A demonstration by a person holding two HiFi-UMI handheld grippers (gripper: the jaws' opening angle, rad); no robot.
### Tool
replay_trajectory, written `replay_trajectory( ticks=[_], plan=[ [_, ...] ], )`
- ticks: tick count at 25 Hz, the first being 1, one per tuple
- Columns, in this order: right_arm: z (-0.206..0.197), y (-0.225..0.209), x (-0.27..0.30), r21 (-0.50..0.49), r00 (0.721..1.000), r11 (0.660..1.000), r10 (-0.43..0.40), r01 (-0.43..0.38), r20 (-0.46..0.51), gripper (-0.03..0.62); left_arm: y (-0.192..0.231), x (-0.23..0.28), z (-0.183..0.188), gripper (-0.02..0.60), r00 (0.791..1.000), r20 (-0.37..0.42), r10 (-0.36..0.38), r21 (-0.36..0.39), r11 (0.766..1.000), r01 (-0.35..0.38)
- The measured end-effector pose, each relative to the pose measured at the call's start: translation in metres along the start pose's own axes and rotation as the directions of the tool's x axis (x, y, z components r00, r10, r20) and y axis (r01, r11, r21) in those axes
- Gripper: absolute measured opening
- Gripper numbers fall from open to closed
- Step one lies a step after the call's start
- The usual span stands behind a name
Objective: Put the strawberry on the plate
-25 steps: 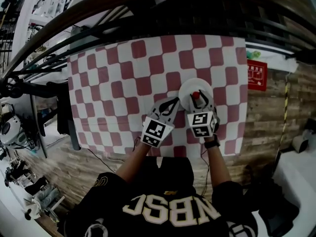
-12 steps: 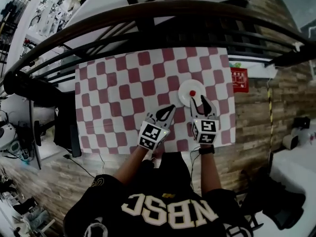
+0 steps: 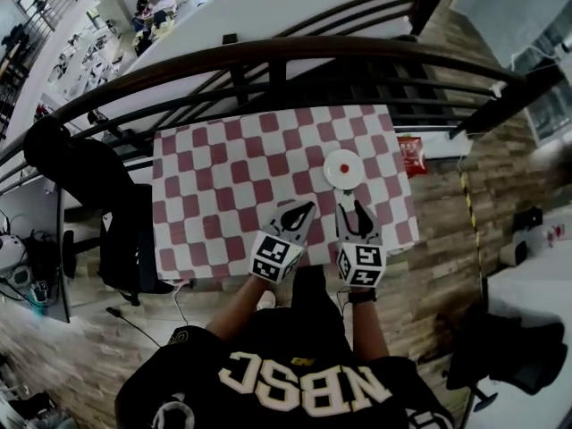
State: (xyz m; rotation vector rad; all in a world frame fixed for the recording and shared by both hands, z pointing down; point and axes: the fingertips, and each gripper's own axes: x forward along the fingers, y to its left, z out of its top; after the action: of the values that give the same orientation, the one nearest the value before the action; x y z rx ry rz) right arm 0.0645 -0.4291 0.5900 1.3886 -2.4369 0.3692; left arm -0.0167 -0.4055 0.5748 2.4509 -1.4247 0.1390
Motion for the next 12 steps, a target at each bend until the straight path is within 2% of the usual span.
replay_trajectory(
  ticks=[5,12],
  plan=[
    [0.001,0.038,-0.047,0.003,0.999,1.0,-0.029,0.029,0.045,0.175,-0.025,-0.045,0.016,0.009,0.998,0.054,-0.043,0.031,0.999,0.041],
    [0.009,0.063,-0.098,0.016,0.988,0.996,-0.093,0.092,0.123,0.139,-0.057,-0.084,0.025,0.009,0.991,0.097,-0.094,0.064,0.994,0.088]
  ],
)
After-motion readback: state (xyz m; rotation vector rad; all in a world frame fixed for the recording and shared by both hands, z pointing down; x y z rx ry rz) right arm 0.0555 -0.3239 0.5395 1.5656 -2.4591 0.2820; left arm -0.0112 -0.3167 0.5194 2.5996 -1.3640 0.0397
